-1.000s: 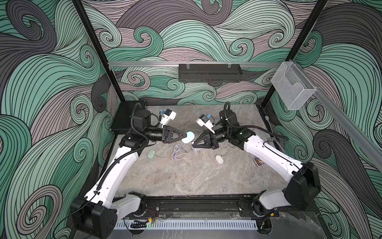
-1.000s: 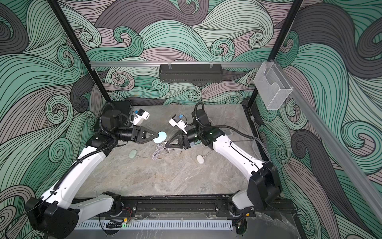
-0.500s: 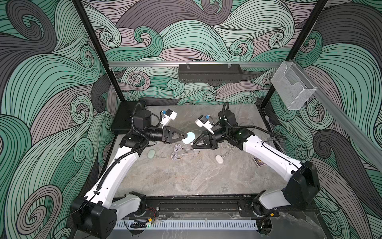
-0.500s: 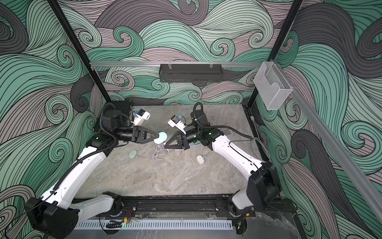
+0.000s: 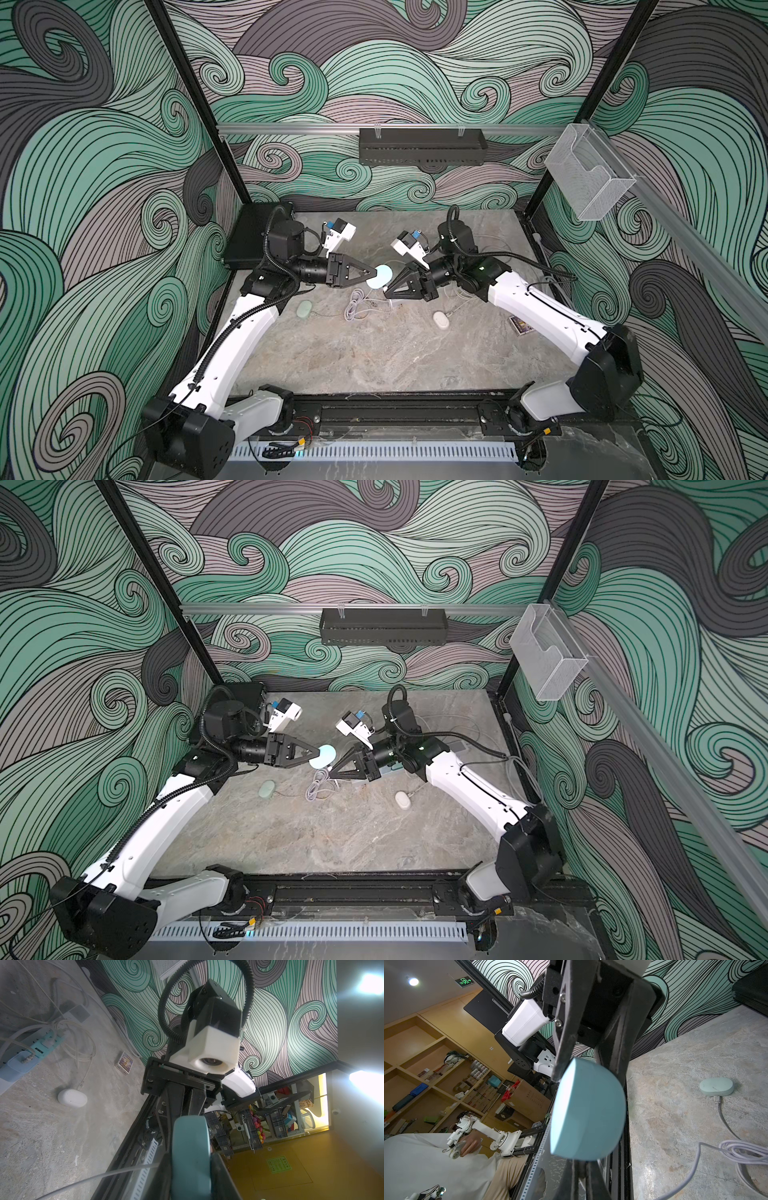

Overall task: Charge the bluetooth headset
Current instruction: Insert the charging cable into the bluetooth headset.

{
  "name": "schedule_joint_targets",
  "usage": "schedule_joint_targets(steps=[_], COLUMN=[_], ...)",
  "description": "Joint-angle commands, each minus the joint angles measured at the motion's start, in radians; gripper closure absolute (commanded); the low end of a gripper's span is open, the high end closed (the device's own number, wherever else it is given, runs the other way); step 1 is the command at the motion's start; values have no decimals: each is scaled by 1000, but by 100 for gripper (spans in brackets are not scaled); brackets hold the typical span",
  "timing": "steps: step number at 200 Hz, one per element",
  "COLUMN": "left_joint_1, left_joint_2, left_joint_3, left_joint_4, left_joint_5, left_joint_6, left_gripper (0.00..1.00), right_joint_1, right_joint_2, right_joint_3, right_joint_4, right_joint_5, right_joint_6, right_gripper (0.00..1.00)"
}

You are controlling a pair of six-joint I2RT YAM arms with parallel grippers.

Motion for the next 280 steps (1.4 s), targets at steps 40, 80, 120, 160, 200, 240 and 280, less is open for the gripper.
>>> schedule_joint_targets(steps=[40, 80, 120, 160, 200, 240, 280], left_joint_1=[-10, -12, -18, -18, -19, -24, -50], left_joint_2=[5, 2, 2, 12, 21, 46, 61], left_joint_3=[33, 32, 39, 43, 56, 55, 71], left_joint_4=[-6, -18, -21, -22, -80, -115, -137], left_joint_5=[14, 16, 18, 29, 67, 97, 90], left_joint_6=[29, 46, 50, 44, 85, 116, 155], left_gripper=[100, 100, 100, 100, 100, 100, 100], right_joint_1=[0, -4, -6, -9, -21, -29, -29], right_joint_2=[-11, -18, -17, -17, -14, -4, 16], right_joint_3=[27, 28, 31, 28, 38, 59, 81], right_joint_4=[25, 22, 23, 15, 8, -9, -19], right_joint_5=[-19, -20, -20, -23, -43, -45, -39], right_joint_6=[-28, -40, -38, -42, -41, -38, -11], right_gripper=[100, 100, 100, 100, 100, 100, 100])
